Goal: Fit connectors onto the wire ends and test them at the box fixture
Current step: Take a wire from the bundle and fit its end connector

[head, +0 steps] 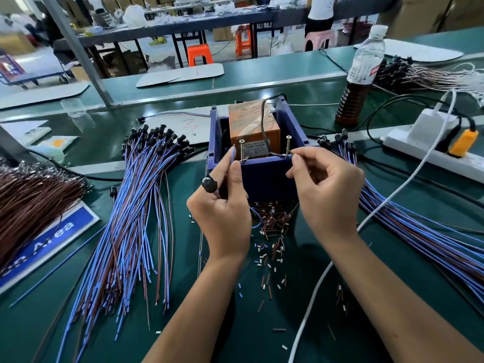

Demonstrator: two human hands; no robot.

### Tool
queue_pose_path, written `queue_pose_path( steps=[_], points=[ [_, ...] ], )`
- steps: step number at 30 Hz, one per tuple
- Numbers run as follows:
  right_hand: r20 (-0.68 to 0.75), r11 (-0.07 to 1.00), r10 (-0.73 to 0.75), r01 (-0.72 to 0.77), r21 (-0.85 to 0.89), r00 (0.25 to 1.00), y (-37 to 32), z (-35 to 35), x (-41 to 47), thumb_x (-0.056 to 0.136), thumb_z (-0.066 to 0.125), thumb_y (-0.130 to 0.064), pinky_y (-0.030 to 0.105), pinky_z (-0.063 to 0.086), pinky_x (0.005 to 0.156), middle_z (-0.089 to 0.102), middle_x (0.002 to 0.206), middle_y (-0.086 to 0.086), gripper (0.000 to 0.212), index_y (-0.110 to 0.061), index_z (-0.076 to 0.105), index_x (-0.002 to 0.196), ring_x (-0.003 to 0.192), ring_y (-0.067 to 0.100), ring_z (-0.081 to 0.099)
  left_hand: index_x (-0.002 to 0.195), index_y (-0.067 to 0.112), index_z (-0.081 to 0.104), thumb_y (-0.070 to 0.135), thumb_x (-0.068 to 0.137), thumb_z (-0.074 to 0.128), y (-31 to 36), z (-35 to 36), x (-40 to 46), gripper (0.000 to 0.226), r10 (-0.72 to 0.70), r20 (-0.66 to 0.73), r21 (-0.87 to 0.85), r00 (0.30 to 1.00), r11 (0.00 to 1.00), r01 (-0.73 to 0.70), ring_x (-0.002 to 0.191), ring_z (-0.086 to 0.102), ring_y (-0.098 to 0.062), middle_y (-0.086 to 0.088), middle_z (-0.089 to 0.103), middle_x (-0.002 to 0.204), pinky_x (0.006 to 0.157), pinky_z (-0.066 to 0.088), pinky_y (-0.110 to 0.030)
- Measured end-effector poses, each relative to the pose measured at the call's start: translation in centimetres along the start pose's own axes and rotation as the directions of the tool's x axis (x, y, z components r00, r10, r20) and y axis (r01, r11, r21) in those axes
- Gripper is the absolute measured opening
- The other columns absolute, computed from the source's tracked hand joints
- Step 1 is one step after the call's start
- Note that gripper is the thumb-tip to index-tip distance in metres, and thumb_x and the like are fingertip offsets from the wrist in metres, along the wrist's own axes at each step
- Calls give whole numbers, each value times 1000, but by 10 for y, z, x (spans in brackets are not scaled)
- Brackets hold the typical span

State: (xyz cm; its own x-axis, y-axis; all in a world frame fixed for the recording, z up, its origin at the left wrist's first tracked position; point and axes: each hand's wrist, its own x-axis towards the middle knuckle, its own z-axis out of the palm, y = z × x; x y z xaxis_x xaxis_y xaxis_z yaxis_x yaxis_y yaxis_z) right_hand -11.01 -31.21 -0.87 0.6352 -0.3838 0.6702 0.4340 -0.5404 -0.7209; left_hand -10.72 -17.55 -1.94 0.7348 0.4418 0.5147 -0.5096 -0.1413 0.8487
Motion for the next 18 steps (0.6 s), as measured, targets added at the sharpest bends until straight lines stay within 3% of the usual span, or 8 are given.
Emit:
queue_pose_path(
  steps=[2, 6, 10, 14, 18],
  points=[
    [0, 1000, 15, -15, 17, 1000, 1, 0, -2, 98, 67, -10, 21, 57, 67, 73, 73, -9, 13, -10, 79, 99, 69, 4, 71, 120, 9, 74, 13, 100, 65, -1, 0, 1, 22, -1, -18, 14, 1000, 1000, 1, 56, 55, -15, -13, 71, 74, 61, 48, -29],
    [2, 999, 31, -31, 38, 1000, 1, 1, -4, 99, 66, -10, 24, 58, 67, 73, 74, -8, 13, -9, 79, 101, 71, 7, 72, 104, 20, 62, 11, 100, 65, 3, 1, 1, 10, 14, -6, 4, 1000, 1000, -14, 51, 55, -28, -18, 57, 59, 54, 47, -34],
    [1, 997, 51, -51, 51, 999, 2, 2, -4, 100, 65, -11, 26, 59, 67, 73, 75, -9, 13, -10, 79, 101, 71, 7, 71, 88, 16, 55, 9, 100, 65, 1, -1, 2, 17, 15, 13, 12, 1000, 1000, -15, 47, 55, -18, -5, 56, 55, 52, 46, -27],
    [4, 996, 57, -57, 63, 998, 3, 3, -4, 100, 66, -11, 26, 59, 67, 73, 75, -8, 13, -10, 78, 101, 70, 9, 72, 84, 15, 57, 7, 100, 64, -1, 0, 2, 19, 19, 28, 36, 999, 999, -20, 47, 53, -15, -5, 55, 53, 52, 44, -24],
    [-1, 997, 45, -45, 59, 999, 4, 4, -4, 100, 66, -12, 28, 60, 65, 74, 75, -6, 13, -10, 78, 103, 70, 7, 72, 83, 17, 58, 9, 99, 65, -1, 0, 2, 19, 27, 20, 58, 999, 998, -28, 48, 53, -26, -10, 55, 55, 50, 42, -34]
  ],
)
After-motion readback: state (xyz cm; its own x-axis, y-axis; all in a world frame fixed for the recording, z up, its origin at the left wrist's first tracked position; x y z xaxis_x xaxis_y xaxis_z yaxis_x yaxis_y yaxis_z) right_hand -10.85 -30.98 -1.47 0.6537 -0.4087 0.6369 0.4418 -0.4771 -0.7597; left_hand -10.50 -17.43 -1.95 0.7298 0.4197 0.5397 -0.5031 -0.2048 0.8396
